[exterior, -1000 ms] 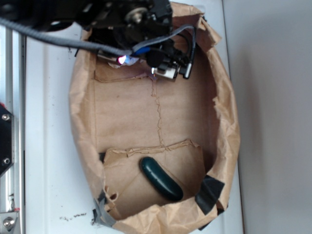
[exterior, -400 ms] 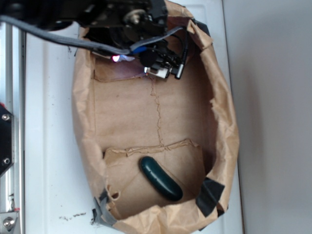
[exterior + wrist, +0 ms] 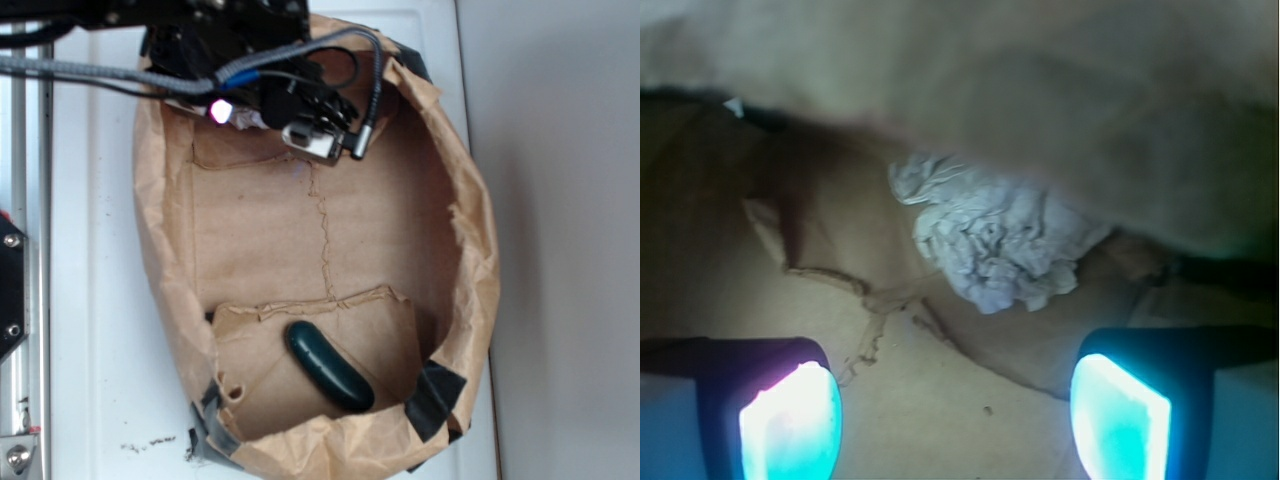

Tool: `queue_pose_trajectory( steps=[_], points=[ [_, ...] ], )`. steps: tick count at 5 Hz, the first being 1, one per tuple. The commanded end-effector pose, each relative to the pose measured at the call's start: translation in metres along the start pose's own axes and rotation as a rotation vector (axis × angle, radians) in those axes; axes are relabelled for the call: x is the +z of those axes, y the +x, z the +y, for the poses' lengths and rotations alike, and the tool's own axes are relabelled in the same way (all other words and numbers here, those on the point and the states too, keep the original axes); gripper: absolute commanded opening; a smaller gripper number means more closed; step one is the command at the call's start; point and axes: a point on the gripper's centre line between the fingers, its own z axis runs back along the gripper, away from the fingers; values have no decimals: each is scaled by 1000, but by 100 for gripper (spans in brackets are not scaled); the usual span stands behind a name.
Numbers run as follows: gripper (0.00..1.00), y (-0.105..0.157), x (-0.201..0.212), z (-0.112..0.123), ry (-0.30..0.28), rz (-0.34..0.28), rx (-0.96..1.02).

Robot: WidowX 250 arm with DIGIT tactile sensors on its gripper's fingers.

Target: Grab the white paper.

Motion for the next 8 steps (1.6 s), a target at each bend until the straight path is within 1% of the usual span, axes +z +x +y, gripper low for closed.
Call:
queue_pose_trajectory(
  steps=[1,2,3,4,5,6,7,8],
  points=[
    [100,27,-8,12,30,-51,72],
    [100,31,-32,22,105,-59,65],
    [100,41,-46,15,145,-82,44],
    [100,46,-50,7,169,-88,20],
    [0,41,-44,5,136,-122,-3],
    [0,35,-37,4,104,-128,-47],
    [0,42,-38,1,89,-126,-71],
    [0,22,-8,-16,12,-125,-150]
  ],
)
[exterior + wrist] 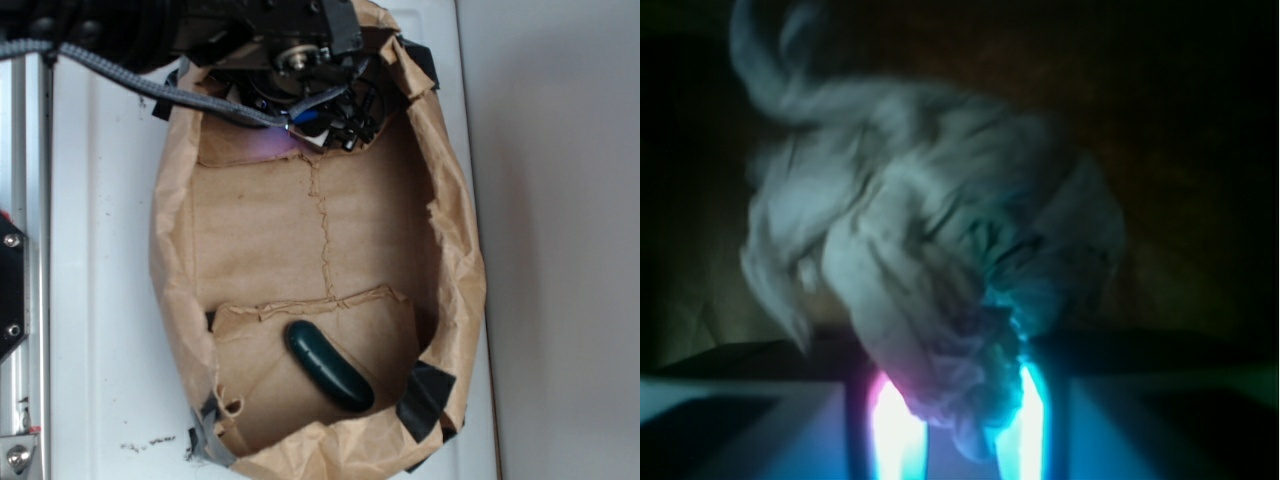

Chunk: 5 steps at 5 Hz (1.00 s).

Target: Grab the white paper.

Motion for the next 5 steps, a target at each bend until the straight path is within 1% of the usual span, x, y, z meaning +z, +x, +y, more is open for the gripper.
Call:
queue_pose_trajectory(
  steps=[1,2,3,4,5],
  points=[
    [0,-20,86,-20,-246,-95,-205],
    [0,-30,110,-20,-313,-110,-283],
    [0,-33,122,-19,-419,-40,-511],
    [0,-32,126,-19,-466,12,-753],
    [0,-34,124,-22,-470,29,-868]
  ],
)
